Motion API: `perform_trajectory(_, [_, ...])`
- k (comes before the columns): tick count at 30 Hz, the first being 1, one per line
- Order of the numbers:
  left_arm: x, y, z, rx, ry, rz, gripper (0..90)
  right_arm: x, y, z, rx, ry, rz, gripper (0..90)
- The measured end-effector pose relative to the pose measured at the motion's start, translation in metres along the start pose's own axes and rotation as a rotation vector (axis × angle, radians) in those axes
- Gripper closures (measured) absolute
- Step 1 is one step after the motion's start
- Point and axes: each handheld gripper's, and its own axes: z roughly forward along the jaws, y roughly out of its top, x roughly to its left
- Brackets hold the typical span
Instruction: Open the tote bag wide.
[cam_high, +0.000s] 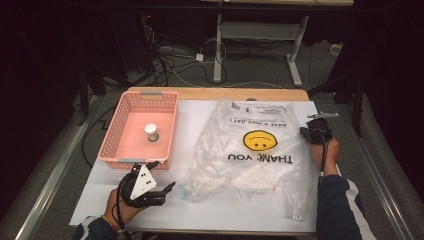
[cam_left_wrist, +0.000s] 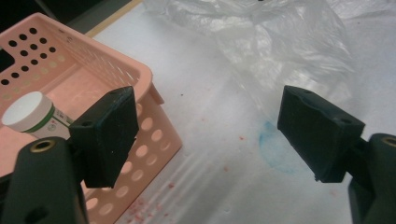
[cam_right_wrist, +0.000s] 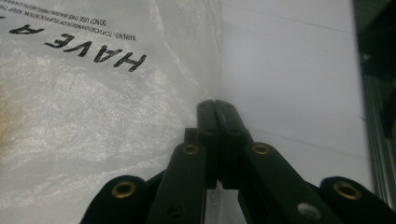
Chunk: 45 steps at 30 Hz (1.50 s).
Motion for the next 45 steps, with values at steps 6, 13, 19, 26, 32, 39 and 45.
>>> perform_trajectory(6, [0.002, 0.0, -0.004, -0.013, 0.019, -0.006, 19.8, -0.011, -0.015, -0.018, 0.02, -0.039, -0.021, 90.0])
perform_trajectory(13, [0.003, -0.001, -0.008, -0.02, 0.032, -0.004, 19.7, -0.005, -0.029, -0.039, 0.044, -0.006, -0.089, 89.8])
perform_trajectory(19, [0.003, -0.002, -0.008, -0.021, 0.028, -0.005, 19.7, 0.019, -0.045, -0.067, 0.047, 0.054, -0.161, 88.5])
perform_trajectory(26, [0.003, -0.001, -0.009, -0.027, 0.028, -0.001, 19.6, 0.045, -0.05, -0.091, 0.02, 0.103, -0.24, 76.7])
perform_trajectory(32, [0.004, -0.001, -0.009, -0.025, 0.032, -0.003, 19.5, 0.072, -0.037, -0.125, -0.136, 0.194, -0.295, 67.9])
perform_trajectory(39, [0.004, -0.001, -0.006, -0.012, 0.029, 0.002, 19.5, 0.164, -0.034, -0.145, -0.196, 0.497, -0.508, 58.0])
perform_trajectory(45, [0.003, -0.002, -0.006, -0.01, 0.026, 0.0, 19.5, 0.234, -0.047, -0.131, -0.1, 0.643, -0.68, 47.0])
